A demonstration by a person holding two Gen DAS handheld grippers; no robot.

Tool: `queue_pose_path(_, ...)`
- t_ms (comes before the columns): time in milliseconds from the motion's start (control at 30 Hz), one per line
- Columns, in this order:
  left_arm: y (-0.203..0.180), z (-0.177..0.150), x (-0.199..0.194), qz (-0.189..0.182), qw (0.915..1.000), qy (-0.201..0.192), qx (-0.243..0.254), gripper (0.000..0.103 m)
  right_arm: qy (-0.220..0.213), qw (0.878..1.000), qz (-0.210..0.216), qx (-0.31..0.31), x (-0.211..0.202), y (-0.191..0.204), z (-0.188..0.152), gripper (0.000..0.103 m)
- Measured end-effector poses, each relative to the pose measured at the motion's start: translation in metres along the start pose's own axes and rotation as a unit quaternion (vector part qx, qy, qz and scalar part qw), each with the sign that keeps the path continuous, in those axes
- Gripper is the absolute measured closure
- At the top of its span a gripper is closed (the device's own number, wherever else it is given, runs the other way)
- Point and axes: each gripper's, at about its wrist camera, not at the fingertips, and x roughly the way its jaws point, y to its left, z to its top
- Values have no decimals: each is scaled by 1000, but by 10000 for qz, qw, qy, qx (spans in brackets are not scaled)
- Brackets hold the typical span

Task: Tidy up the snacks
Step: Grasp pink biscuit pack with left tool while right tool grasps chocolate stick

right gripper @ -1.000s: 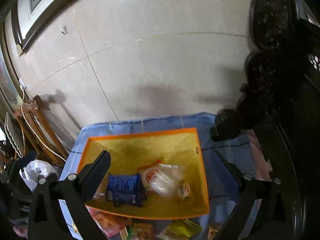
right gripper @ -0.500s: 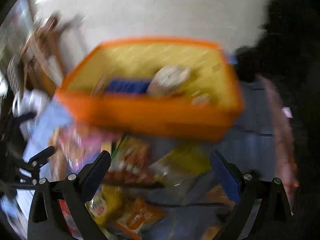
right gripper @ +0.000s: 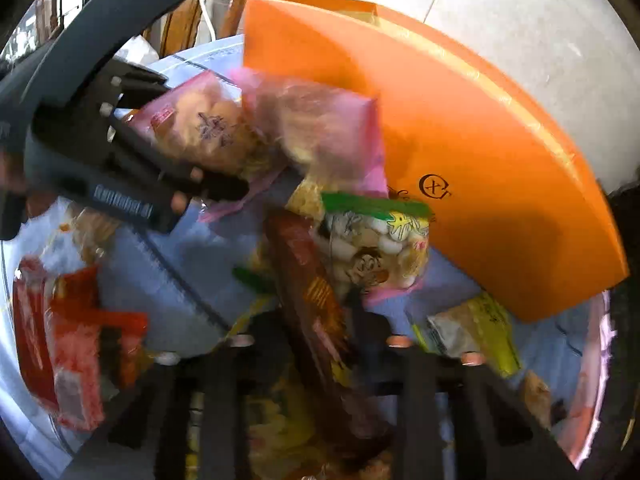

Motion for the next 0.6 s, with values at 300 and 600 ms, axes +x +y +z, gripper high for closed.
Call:
queue_pose_path(300,-5,-13,-25,-221,9996,1,-151,70,-474,9938,347,941,-62,-29,-7,91)
queue_pose_path(600,0,-20,-79,-375,9976,-422,-393,74,-1286,9718,409,1934,-136,-80,-27,91)
